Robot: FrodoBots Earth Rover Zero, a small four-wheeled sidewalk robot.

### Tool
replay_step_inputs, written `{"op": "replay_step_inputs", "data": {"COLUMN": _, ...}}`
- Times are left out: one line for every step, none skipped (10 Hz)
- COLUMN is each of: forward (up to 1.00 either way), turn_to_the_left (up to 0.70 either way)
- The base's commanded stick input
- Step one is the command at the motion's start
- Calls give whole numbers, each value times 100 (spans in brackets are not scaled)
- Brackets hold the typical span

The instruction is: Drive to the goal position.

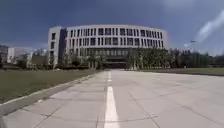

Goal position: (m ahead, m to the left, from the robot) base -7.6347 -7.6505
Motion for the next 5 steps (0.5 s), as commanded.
{"op": "replay_step_inputs", "data": {"forward": 70, "turn_to_the_left": -1}}
{"op": "replay_step_inputs", "data": {"forward": 70, "turn_to_the_left": -1}}
{"op": "replay_step_inputs", "data": {"forward": 70, "turn_to_the_left": -1}}
{"op": "replay_step_inputs", "data": {"forward": 70, "turn_to_the_left": -1}}
{"op": "replay_step_inputs", "data": {"forward": 70, "turn_to_the_left": -1}}
